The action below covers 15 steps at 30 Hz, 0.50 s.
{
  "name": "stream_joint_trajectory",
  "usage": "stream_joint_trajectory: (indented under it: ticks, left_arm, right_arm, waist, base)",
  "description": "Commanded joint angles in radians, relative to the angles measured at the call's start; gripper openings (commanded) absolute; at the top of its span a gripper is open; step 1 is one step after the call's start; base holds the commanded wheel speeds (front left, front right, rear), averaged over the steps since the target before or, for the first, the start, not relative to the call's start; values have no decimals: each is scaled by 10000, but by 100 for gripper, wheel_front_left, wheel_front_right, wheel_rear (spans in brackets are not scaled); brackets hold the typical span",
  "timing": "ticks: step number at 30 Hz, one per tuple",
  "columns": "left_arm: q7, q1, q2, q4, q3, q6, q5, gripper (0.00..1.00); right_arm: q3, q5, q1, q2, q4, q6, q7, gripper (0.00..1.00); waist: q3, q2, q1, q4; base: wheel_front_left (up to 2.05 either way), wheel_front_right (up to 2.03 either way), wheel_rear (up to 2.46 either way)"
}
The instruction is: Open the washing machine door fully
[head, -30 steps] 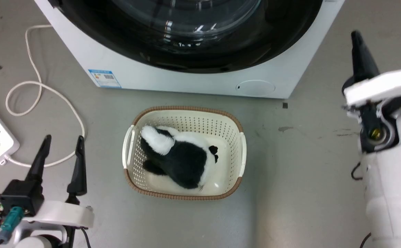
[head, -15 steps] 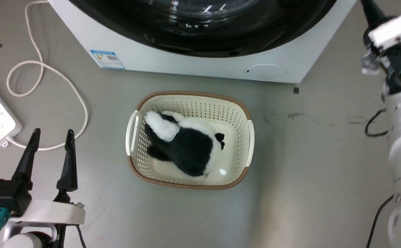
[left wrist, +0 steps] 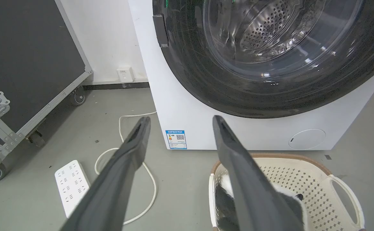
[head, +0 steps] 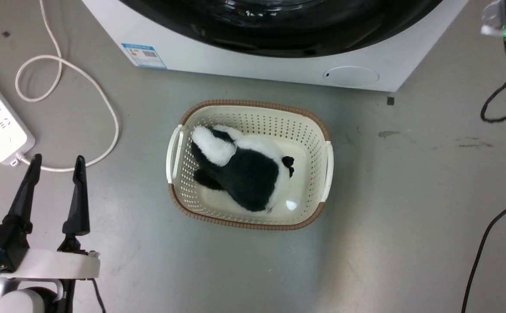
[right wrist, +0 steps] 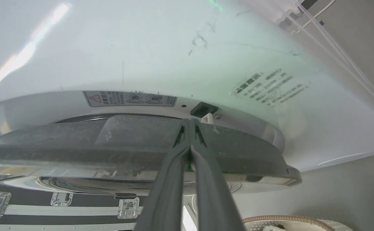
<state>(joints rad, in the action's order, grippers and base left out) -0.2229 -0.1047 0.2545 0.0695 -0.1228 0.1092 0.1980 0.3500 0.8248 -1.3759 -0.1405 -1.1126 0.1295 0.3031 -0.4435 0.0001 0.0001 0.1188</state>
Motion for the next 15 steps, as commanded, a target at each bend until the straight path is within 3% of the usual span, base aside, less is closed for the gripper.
stream_joint_trajectory:
  ticks: [1, 15]
  left_arm:
    - [-108, -127, 101, 37, -78, 76, 81, 100]
    - [-389, -316, 249, 8, -279, 215, 243, 100]
  right_arm:
    - [128, 231, -520, -26, -358, 13, 132, 0]
    - [818, 706, -1541, -294, -1779, 12, 2499, 0]
  waist:
    - [-85, -1, -1, 63]
    - [-429, -1, -1, 254]
  base:
    - [0, 0, 0]
    - [0, 0, 0]
